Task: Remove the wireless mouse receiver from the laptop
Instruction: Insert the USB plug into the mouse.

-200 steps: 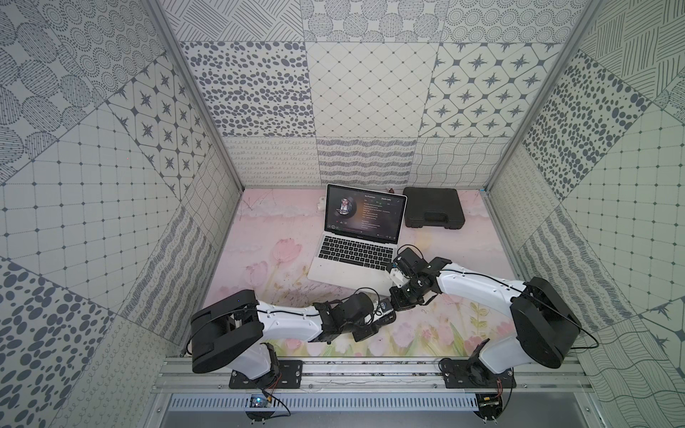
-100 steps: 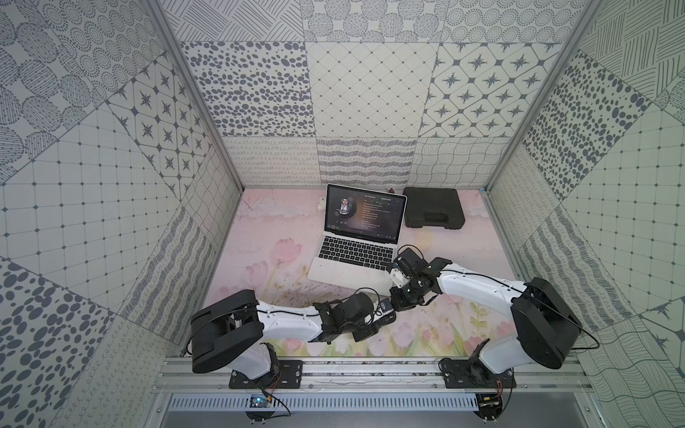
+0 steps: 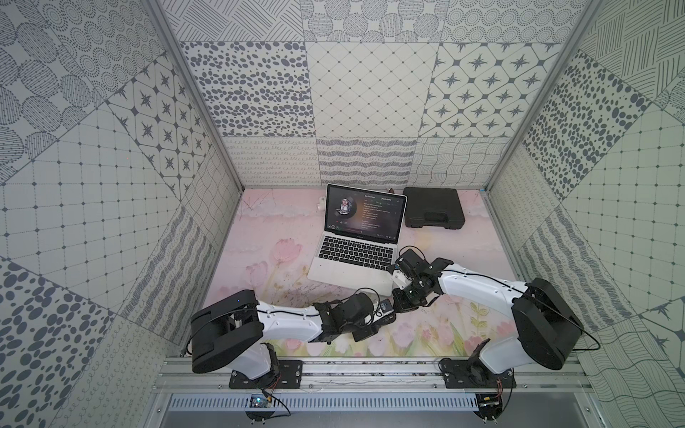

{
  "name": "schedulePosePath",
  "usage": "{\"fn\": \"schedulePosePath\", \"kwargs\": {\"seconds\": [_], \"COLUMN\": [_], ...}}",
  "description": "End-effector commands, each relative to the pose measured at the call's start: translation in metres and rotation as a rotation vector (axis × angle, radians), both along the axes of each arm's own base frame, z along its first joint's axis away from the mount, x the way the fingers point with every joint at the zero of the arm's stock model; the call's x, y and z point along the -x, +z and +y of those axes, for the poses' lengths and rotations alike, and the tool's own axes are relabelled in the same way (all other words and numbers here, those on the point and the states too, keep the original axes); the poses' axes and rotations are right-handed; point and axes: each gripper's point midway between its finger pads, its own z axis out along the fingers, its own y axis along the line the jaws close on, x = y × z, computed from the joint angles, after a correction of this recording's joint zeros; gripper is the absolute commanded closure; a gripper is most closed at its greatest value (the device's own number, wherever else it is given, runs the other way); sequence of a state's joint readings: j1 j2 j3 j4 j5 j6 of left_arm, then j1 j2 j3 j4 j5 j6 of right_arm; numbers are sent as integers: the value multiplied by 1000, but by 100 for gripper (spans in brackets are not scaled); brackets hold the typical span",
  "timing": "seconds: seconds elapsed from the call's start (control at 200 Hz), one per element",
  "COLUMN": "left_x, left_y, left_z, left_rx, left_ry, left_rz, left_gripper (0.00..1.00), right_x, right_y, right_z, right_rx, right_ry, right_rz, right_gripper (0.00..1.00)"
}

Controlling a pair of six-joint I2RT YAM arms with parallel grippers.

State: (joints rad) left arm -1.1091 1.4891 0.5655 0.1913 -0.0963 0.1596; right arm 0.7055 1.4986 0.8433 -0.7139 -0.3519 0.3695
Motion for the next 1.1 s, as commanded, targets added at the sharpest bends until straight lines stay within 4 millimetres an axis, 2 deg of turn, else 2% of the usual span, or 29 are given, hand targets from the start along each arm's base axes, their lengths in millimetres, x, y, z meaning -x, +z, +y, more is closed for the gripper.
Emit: {"fn": "schedulePosePath", "kwargs": {"seconds": [0.0, 0.31, 1.095], "left_x": [-5, -4, -1], "left_y": [-1, -1, 2], "left_z": [3, 2, 1], "left_rx": [-13, -16, -8], "left_ry": [5, -4, -11], "left_rz": [-27, -27, -17], "left_gripper": [97, 98, 98], "right_x": [7, 2, -3], "right_y": [-8, 2, 6], "right_z": [-8, 3, 11], "right_rx": [32, -3, -14], "right_ry": [11, 10, -6], "right_rz": [24, 12, 10], "right_gripper": [100, 100, 100]}}
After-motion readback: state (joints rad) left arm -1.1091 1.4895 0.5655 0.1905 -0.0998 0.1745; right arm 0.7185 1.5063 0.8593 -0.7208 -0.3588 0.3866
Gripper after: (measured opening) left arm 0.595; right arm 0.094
